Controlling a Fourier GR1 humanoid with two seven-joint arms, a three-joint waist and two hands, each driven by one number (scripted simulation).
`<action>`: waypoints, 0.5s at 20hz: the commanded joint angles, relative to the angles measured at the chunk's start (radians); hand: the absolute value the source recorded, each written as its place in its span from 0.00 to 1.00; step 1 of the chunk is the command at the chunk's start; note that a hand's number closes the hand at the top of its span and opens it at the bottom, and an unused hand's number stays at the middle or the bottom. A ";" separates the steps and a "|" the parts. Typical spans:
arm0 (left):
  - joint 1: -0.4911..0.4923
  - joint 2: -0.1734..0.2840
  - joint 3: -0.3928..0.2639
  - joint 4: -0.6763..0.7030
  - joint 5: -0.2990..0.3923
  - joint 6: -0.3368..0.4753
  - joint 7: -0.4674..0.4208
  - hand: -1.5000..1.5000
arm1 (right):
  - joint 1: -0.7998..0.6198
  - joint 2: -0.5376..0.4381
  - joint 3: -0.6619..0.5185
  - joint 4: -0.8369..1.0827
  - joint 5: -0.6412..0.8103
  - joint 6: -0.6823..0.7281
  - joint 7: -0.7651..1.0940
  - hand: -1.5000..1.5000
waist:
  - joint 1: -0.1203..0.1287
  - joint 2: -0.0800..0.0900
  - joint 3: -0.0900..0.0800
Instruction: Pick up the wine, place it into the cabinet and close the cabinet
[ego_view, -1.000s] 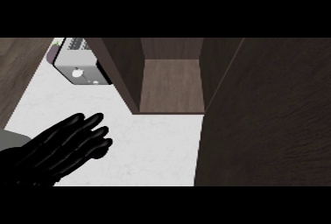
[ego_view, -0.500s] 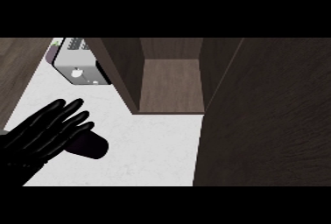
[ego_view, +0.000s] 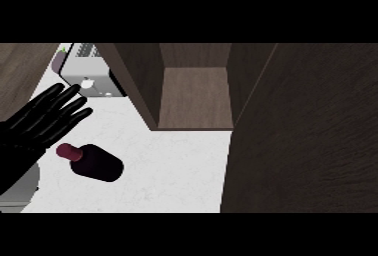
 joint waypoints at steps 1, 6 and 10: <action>-0.073 0.030 0.053 0.159 -0.006 -0.068 -0.020 0.00 | -0.027 0.000 -0.015 -0.073 -0.057 -0.005 0.059 0.00 | -0.002 0.001 0.000; -0.054 -0.024 0.020 0.271 -0.170 -0.128 -0.124 0.00 | 0.066 -0.008 -0.044 -0.108 -0.091 0.034 0.037 0.00 | -0.005 0.000 0.000; -0.077 0.018 0.075 0.389 -0.148 -0.226 -0.162 0.00 | -0.037 0.031 -0.007 -0.028 -0.014 -0.005 0.043 0.00 | 0.002 0.001 0.000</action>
